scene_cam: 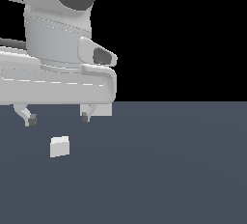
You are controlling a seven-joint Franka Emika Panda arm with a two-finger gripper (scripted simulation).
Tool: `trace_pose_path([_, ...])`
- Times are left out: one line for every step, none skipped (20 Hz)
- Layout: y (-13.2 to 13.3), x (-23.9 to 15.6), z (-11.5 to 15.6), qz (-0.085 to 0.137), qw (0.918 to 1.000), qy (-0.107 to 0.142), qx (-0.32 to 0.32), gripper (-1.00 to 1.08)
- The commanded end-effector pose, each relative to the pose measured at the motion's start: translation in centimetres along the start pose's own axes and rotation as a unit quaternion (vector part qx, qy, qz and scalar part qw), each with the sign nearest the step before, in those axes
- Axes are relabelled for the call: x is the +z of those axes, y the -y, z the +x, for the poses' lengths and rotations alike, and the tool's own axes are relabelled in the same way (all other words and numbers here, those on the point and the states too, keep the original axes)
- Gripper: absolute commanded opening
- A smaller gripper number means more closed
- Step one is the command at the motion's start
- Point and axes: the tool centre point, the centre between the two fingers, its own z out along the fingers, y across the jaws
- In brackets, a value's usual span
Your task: Plug the charger into the wall socket.
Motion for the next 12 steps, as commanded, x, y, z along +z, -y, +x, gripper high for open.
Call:
trace_pose_path([0.23,0.19,-0.05,0.001,1.0000,-0.004,-0.005,1.00])
trace_pose_path([0.28,0.23,-0.07,0.001,1.0000,-0.005,-0.005,1.00])
trace_pose_path([0.30,0.27,-0.08,0.001,1.0000,-0.005,-0.006,1.00])
trace_pose_path([0.28,0.29,-0.09,0.001,1.0000,-0.005,-0.006,1.00])
trace_pose_path([0.29,0.29,-0.08,0.001,1.0000,-0.005,-0.006,1.00])
trace_pose_path([0.25,0.27,-0.07,0.001,1.0000,-0.004,-0.006,1.00])
trace_pose_path([0.20,0.26,-0.06,0.001,1.0000,-0.004,-0.005,1.00])
trace_pose_path([0.17,0.24,-0.05,0.000,1.0000,-0.003,-0.005,1.00])
trace_pose_path([0.17,0.22,-0.04,0.000,1.0000,-0.003,-0.005,1.00])
trace_pose_path([0.17,0.27,-0.08,0.000,1.0000,-0.003,-0.005,1.00])
trace_pose_path([0.17,0.29,-0.09,0.000,1.0000,-0.003,-0.005,1.00])
trace_pose_path([0.16,0.36,-0.12,0.000,1.0000,-0.003,-0.005,1.00])
